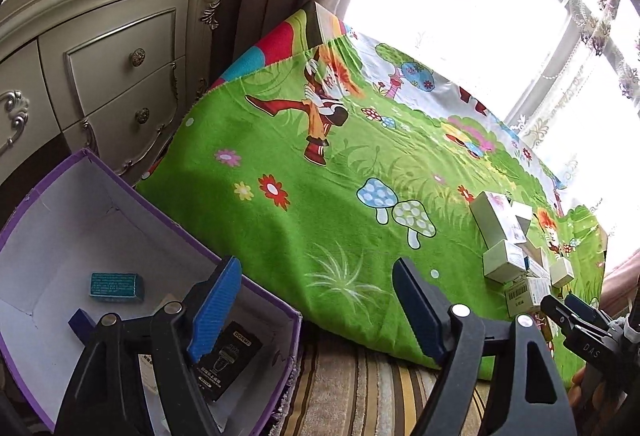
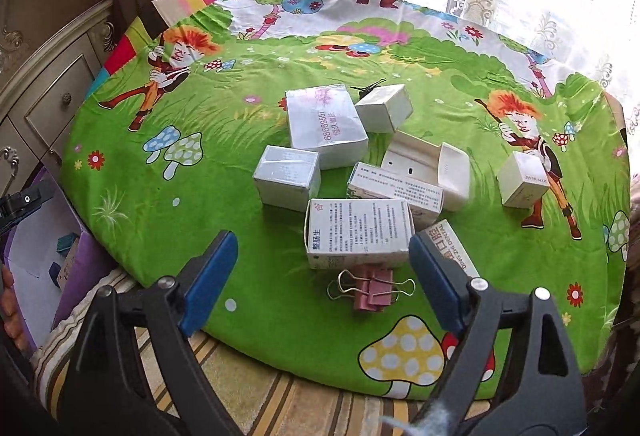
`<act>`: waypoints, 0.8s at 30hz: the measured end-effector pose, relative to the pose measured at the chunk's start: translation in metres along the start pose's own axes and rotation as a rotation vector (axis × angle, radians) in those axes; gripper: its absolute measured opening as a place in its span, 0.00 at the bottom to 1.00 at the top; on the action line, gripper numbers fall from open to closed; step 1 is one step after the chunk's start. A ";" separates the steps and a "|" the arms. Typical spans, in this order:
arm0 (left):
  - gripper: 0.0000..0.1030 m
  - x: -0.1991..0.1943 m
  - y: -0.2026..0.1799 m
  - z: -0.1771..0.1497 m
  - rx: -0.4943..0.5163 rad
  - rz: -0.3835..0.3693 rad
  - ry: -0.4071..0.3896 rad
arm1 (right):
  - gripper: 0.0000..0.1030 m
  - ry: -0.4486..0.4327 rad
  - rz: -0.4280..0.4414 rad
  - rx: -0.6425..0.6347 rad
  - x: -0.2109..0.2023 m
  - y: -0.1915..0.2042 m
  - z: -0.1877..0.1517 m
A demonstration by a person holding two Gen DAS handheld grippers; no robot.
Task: Organize rigid objects
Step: 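Move both open tools back over the pile on the bed, then grasp the plain white box with the left tool while the right tool grasps the white printed medicine box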
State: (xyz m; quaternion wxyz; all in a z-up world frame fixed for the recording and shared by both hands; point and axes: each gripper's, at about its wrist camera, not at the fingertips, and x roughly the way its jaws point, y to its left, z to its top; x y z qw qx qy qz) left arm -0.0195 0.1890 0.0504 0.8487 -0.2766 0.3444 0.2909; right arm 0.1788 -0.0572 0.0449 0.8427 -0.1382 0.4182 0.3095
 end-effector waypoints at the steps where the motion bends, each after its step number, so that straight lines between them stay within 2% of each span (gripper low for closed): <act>1: 0.77 0.002 -0.006 0.000 0.009 -0.007 0.003 | 0.88 0.001 -0.003 0.007 0.001 -0.002 0.000; 14: 0.77 0.021 -0.080 0.002 0.133 -0.112 0.031 | 0.89 0.018 -0.025 0.031 0.024 -0.017 -0.002; 24: 0.77 0.044 -0.138 0.000 0.204 -0.192 0.074 | 0.89 0.017 -0.008 0.030 0.035 -0.019 -0.001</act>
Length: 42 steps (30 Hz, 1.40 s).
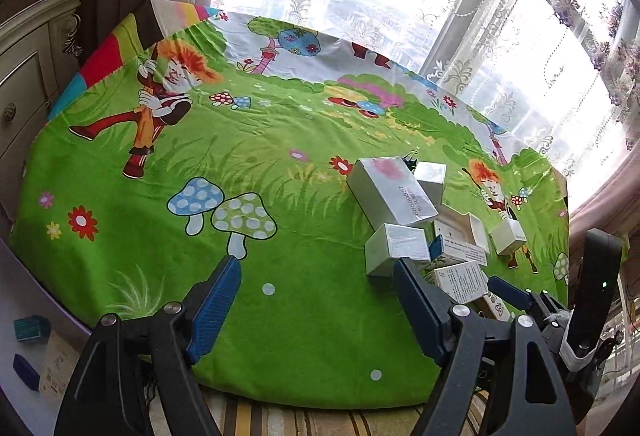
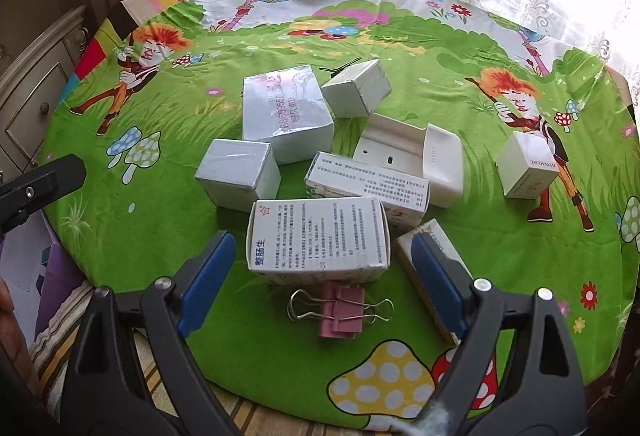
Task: Organize rigid objects
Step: 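Grasp the plain white box with the left tool while the right tool grasps the white printed medicine box, then carry both white boxes into the storage box and open both tools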
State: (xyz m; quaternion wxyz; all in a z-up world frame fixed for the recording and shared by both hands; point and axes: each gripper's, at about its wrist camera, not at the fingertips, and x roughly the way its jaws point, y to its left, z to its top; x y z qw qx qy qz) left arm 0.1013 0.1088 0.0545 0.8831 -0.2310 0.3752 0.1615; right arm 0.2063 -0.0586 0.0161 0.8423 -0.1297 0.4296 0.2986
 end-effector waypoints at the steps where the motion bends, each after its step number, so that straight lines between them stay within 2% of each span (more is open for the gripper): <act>1: 0.77 0.003 -0.005 0.001 0.007 -0.010 0.004 | 0.89 -0.001 0.002 0.000 0.001 0.000 0.000; 9: 0.77 0.032 -0.044 0.010 0.072 -0.073 0.051 | 0.87 -0.004 0.024 0.023 0.006 -0.007 -0.002; 16: 0.77 0.062 -0.063 0.013 0.113 -0.074 0.125 | 0.73 0.006 0.041 0.044 0.012 -0.011 -0.006; 22: 0.76 0.082 -0.066 0.014 0.110 -0.064 0.175 | 0.72 -0.008 0.056 0.059 0.011 -0.014 -0.008; 26: 0.49 0.095 -0.067 0.011 0.120 -0.051 0.210 | 0.72 -0.012 0.058 0.058 0.011 -0.015 -0.008; 32: 0.49 0.086 -0.066 0.011 0.133 -0.043 0.176 | 0.71 -0.022 0.061 0.063 0.009 -0.016 -0.009; 42: 0.49 0.053 -0.047 0.007 0.091 -0.035 0.121 | 0.71 -0.086 0.049 0.056 -0.012 -0.011 -0.007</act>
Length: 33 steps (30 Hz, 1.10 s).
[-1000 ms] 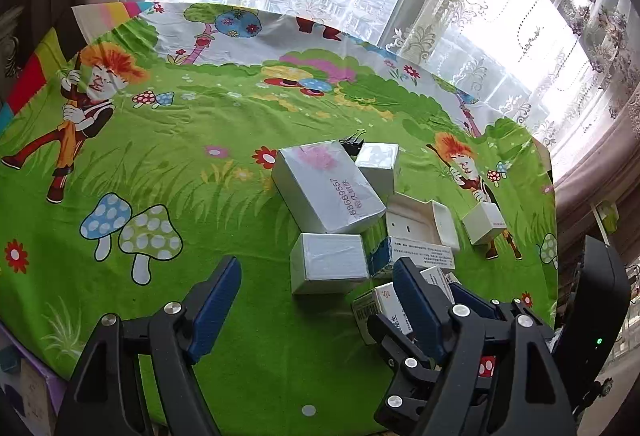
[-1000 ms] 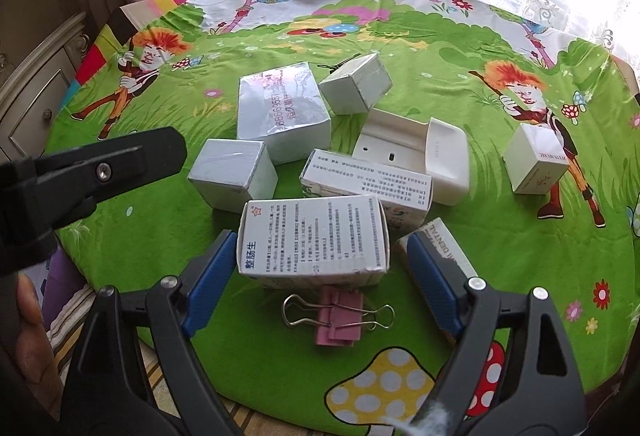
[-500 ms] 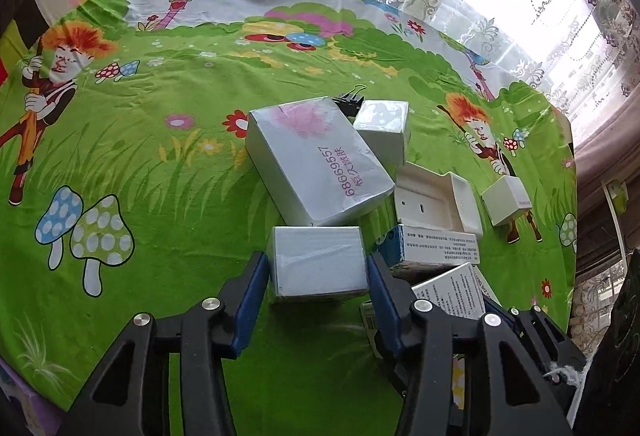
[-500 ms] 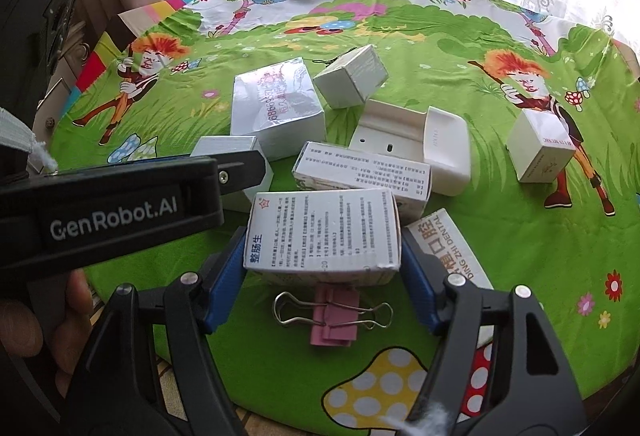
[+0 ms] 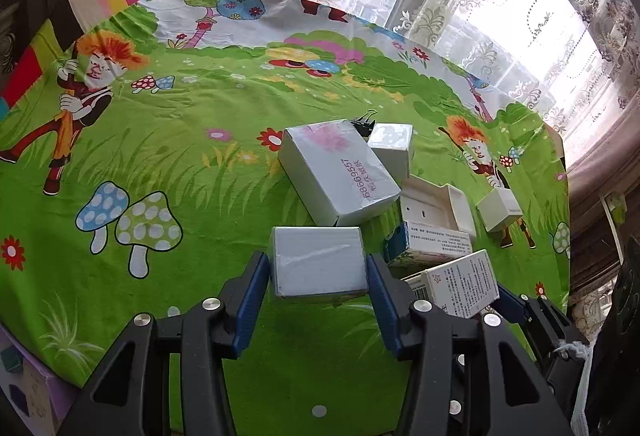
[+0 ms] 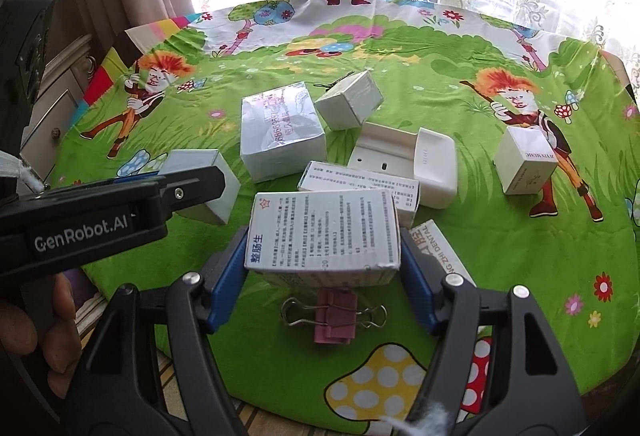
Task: Organize rigid objects
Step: 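Carry both white boxes into the storage box and open both tools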
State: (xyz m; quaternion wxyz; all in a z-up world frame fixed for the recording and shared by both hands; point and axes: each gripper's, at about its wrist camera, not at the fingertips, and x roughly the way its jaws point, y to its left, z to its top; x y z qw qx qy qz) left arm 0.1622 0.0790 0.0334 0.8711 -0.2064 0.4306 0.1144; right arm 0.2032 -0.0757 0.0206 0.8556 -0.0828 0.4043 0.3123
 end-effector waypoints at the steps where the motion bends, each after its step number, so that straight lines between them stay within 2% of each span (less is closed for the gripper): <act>1: 0.49 -0.004 0.003 -0.001 -0.006 0.001 -0.005 | 0.71 -0.004 0.000 -0.003 -0.002 0.002 0.000; 16: 0.49 -0.060 0.051 -0.018 -0.103 0.018 -0.084 | 0.71 -0.036 0.054 -0.048 -0.034 0.040 -0.001; 33: 0.49 -0.126 0.142 -0.052 -0.251 0.112 -0.189 | 0.71 0.001 0.176 -0.201 -0.056 0.132 -0.014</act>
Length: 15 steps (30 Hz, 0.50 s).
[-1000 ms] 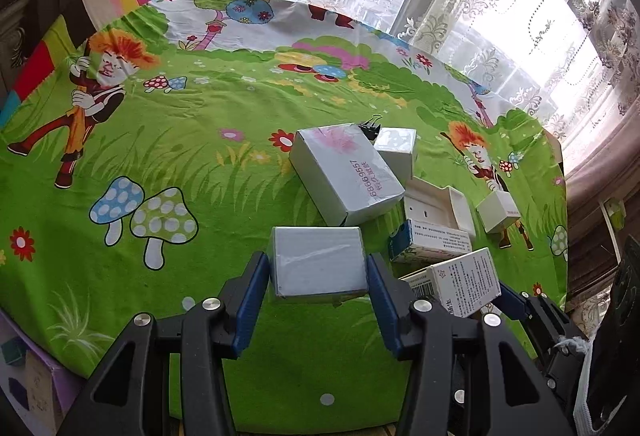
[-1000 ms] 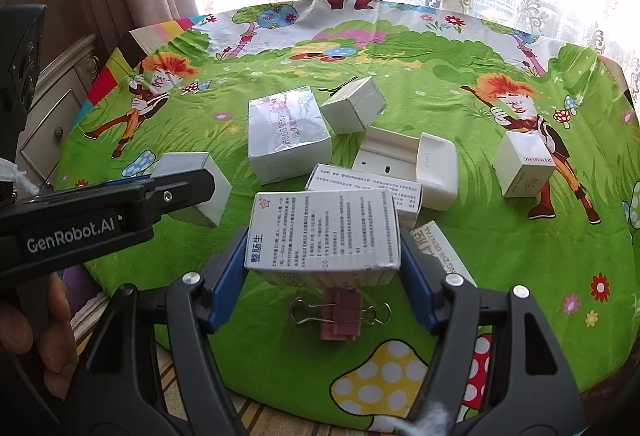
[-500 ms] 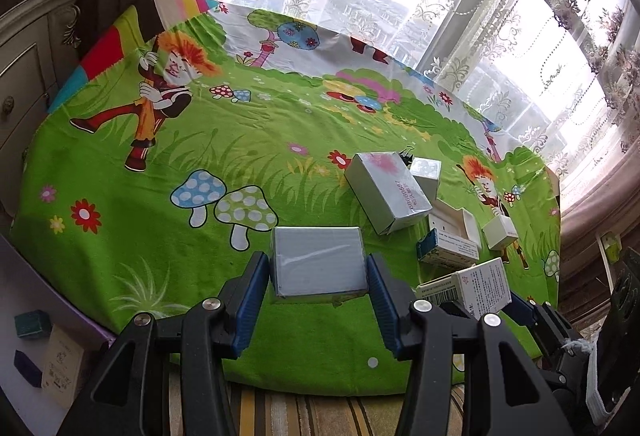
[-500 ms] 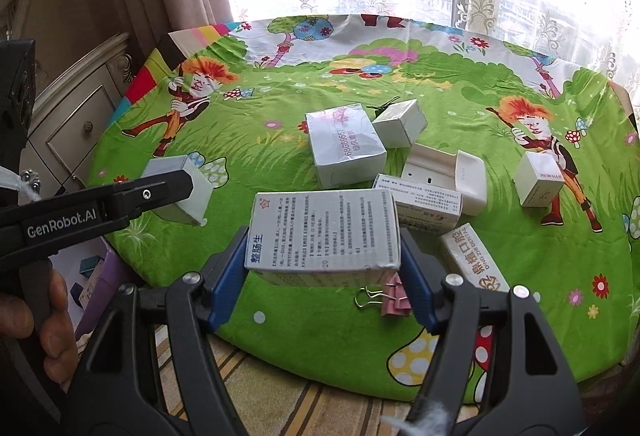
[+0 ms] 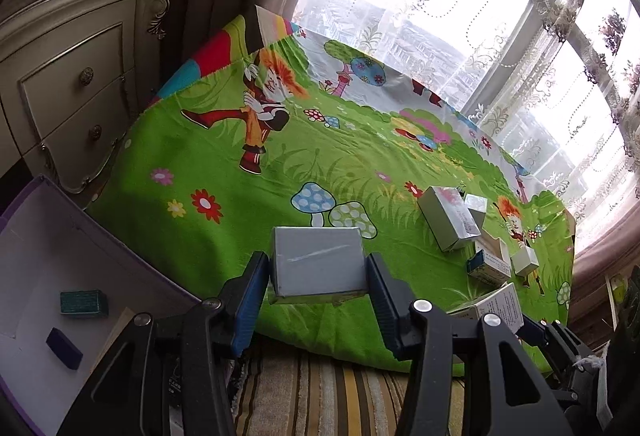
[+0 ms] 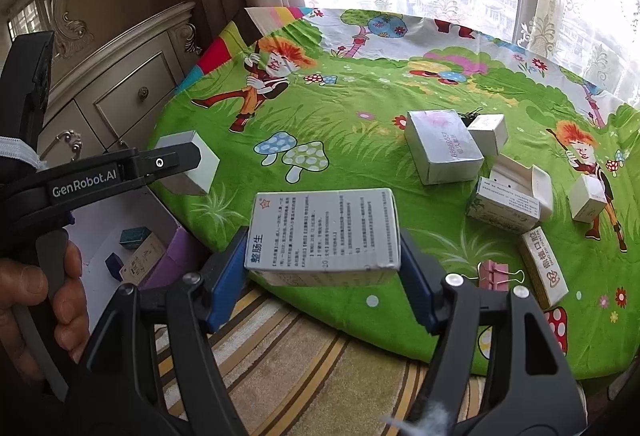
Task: Organize rigid objects
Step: 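Carry both white boxes into the storage box and open both tools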
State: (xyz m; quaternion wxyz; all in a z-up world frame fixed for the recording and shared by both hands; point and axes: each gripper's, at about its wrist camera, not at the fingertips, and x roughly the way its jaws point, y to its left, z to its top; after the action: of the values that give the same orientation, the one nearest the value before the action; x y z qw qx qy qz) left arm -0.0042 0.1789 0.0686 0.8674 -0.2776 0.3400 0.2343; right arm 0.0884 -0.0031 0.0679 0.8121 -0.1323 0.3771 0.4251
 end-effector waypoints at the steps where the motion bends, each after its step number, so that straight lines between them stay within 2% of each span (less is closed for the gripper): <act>1: 0.49 -0.003 0.008 0.000 -0.011 0.010 -0.006 | 0.71 0.002 0.007 -0.011 0.000 0.006 0.001; 15: 0.49 -0.045 0.120 -0.012 -0.191 0.137 -0.080 | 0.71 0.043 0.122 -0.202 0.006 0.102 0.010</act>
State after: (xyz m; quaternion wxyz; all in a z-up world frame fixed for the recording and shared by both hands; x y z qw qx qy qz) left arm -0.1113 0.2496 0.0548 0.8318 -0.3256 0.2996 0.3350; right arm 0.0147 0.0673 0.0816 0.7590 -0.1995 0.3571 0.5066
